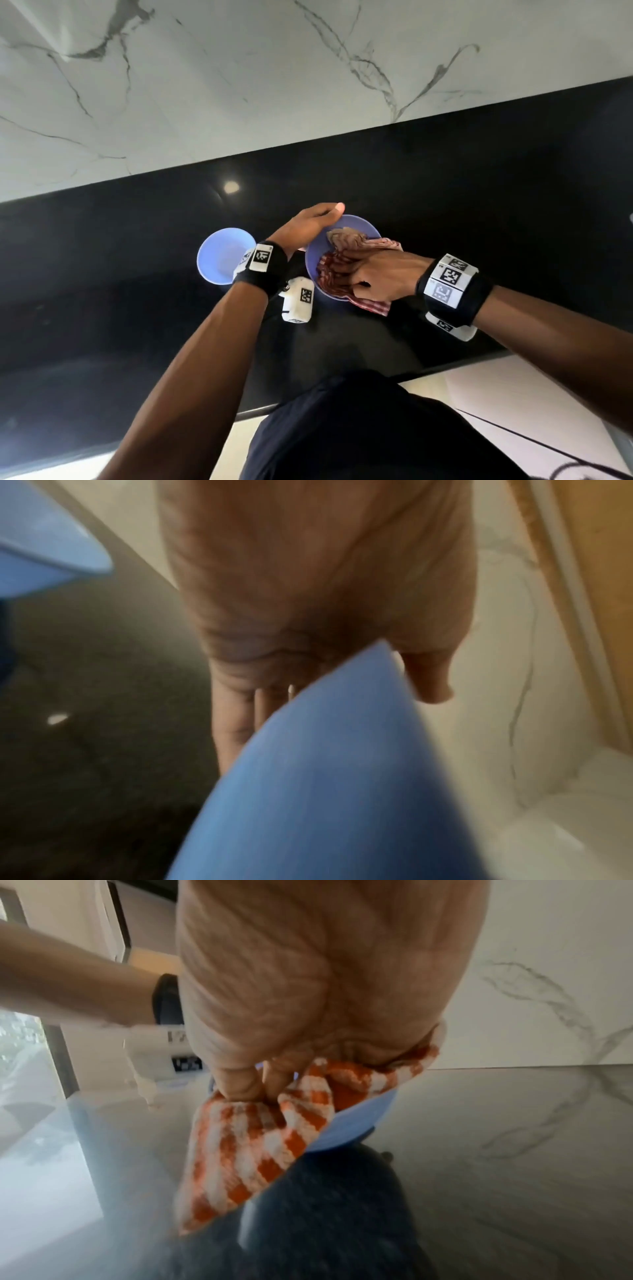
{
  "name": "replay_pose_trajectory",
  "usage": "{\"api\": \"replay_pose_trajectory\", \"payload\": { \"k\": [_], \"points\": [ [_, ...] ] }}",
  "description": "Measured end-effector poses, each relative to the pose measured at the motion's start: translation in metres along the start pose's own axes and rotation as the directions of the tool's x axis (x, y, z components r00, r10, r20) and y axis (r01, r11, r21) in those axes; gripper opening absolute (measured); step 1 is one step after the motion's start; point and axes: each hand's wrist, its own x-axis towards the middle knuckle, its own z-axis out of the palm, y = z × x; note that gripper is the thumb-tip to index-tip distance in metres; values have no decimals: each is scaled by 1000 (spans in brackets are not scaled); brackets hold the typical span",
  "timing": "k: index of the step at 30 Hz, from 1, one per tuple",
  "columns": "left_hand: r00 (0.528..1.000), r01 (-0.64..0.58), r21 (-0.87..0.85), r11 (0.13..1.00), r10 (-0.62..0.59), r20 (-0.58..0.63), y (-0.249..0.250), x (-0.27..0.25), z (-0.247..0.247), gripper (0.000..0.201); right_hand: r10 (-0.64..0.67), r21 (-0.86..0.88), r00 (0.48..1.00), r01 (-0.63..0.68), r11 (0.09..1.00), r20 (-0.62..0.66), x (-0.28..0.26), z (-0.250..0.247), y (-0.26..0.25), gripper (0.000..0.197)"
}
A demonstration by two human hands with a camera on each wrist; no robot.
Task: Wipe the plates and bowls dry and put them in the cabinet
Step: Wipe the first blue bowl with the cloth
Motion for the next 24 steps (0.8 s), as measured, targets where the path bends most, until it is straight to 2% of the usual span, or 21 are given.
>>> {"api": "replay_pose_trajectory", "payload": {
  "k": [3, 5, 8, 10, 11, 12, 14, 15, 16, 17, 18, 20, 21, 22, 24],
  "points": [
    [995, 76, 63, 995, -80, 65, 8, 4, 8, 56, -132, 17, 973, 138, 990, -188, -18, 0, 2, 58],
    [999, 34, 102, 994, -34, -11, 5, 6, 17, 57, -139, -20, 955, 139, 990, -263, -22, 5, 0, 56],
    [984, -13, 3, 1000, 14, -178, -7, 4, 27, 32, -10, 12, 976, 13, 1000, -216, -19, 22, -12, 59],
    [963, -9, -82, 997, -13, -268, -13, 2, 29, 27, 113, 115, 976, -93, 989, -186, -18, 22, -28, 66],
    [955, -1, -100, 995, -28, -295, -15, 1, 31, 31, 156, 157, 973, -129, 979, -171, -19, 18, -35, 68],
    [948, 11, -116, 993, -47, -314, -17, 0, 32, 37, 190, 221, 973, -159, 962, -128, -21, 11, -42, 66],
    [938, -1, -159, 987, -54, -343, -20, -2, 35, 42, 218, 457, 976, -199, 867, 13, -22, 0, -51, 40],
    [932, -18, -181, 983, -49, -358, -19, -6, 36, 41, 202, 595, 978, -189, 781, 46, -23, -5, -53, 29],
    [927, -26, -209, 978, -54, -371, -19, -8, 38, 40, 185, 742, 982, -149, 653, 35, -23, -8, -55, 26],
    [922, -22, -237, 971, -71, -380, -20, -10, 39, 40, 172, 884, 985, -95, 457, 17, -23, -8, -57, 29],
    [918, -17, -257, 966, -87, -386, -22, -12, 42, 40, 172, 975, 985, -41, 217, 4, -22, -6, -57, 35],
    [914, -6, -337, 941, -132, -384, -24, -19, 47, 35, 208, 981, 978, 54, -184, -15, -17, -6, -59, 39],
    [913, -10, -372, 928, -143, -382, -24, -23, 52, 32, 229, 938, 973, 94, -333, -17, -15, -7, -61, 37],
    [923, -40, -352, 935, -101, -371, -27, -26, 57, 32, 253, 876, 967, 134, -463, -14, -13, -8, -62, 34],
    [931, -95, -259, 961, -6, -365, -36, -28, 63, 44, 309, 750, 951, 207, -628, -4, -10, -5, -63, 34]
  ]
}}
